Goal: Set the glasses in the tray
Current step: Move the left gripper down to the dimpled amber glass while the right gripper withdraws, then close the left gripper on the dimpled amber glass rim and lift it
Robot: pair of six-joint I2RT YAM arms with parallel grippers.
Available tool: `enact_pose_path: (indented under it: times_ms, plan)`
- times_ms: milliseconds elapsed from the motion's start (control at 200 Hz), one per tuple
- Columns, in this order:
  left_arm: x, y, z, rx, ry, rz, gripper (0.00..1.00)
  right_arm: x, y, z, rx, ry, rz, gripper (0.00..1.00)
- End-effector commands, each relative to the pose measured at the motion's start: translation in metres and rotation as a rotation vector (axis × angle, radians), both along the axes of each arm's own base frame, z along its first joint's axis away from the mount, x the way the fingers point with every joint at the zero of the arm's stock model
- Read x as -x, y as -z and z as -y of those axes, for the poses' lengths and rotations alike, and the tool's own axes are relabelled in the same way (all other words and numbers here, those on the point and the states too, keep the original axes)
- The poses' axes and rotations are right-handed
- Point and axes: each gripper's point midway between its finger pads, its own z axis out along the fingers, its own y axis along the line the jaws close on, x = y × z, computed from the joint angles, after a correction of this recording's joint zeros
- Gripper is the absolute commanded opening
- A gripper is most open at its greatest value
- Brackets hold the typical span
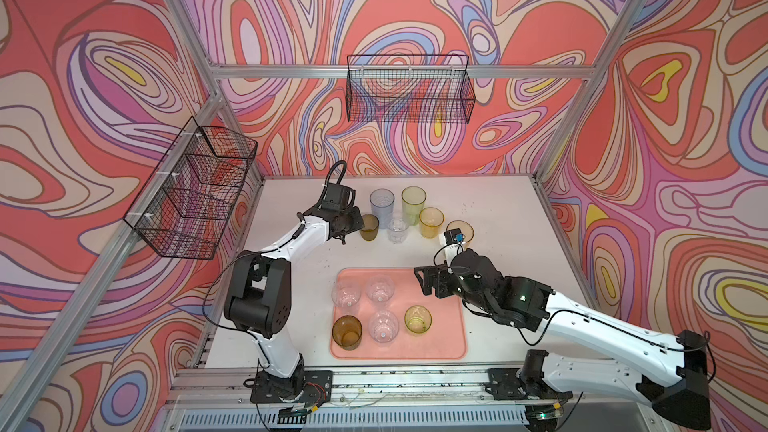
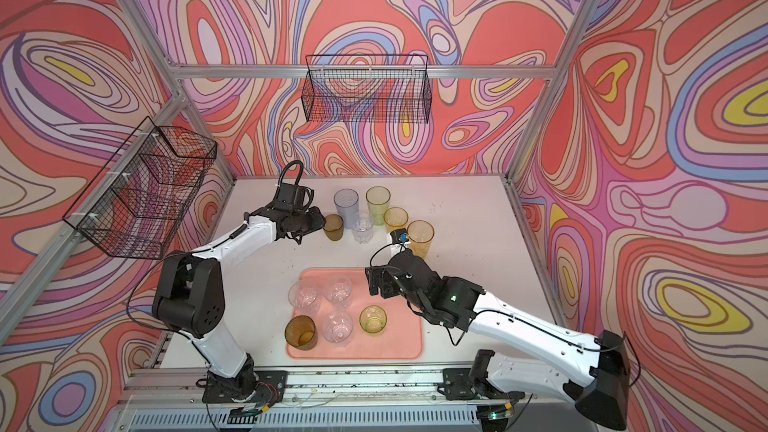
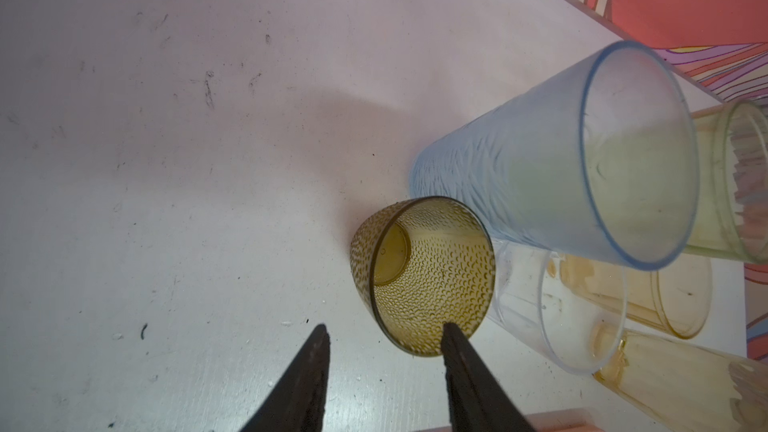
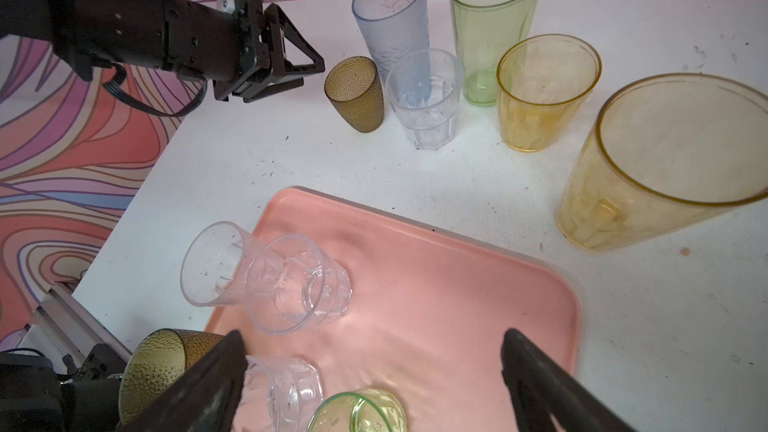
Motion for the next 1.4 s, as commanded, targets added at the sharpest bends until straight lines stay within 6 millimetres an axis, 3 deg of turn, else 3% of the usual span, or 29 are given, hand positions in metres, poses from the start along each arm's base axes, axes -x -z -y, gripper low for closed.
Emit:
enact_pose_path:
  times_ms: [0,215,351,536,721,826,952,1202,1397]
  plan:
    - [-0.012,0.014,0.000,-0.020,-0.002,-0.020,0.43,-0.004,-0.008,0.001,-0.002,0.010,0.023,0.98]
    - [-0.022,0.026,0.005,-0.024,0.017,-0.045,0.33,-0.003,-0.004,0.005,0.001,0.038,-0.005,0.98]
    - [-0.027,0.031,-0.009,-0.124,-0.001,-0.052,0.23,-0.001,-0.008,0.006,-0.021,0.036,-0.002,0.99]
    - [-0.031,0.042,-0.009,-0.146,0.008,-0.074,0.22,0.001,-0.009,0.010,-0.023,0.049,-0.006,0.98]
    - [-0.033,0.049,-0.010,-0.166,0.021,-0.103,0.14,0.000,-0.009,0.015,-0.021,0.071,-0.006,0.98]
    - [-0.032,0.047,-0.009,-0.165,0.028,-0.102,0.12,-0.001,-0.010,0.019,-0.033,0.093,0.001,0.98]
    - [-0.028,0.046,-0.010,-0.162,0.024,-0.100,0.00,-0.001,-0.011,0.020,-0.067,0.103,0.005,0.98]
    - [-0.013,0.044,-0.014,-0.155,0.016,-0.106,0.00,0.003,-0.010,0.017,-0.127,0.098,0.000,0.98]
    - [-0.003,0.028,-0.019,-0.155,0.003,-0.076,0.00,0.004,-0.001,0.022,-0.108,0.107,-0.011,0.98]
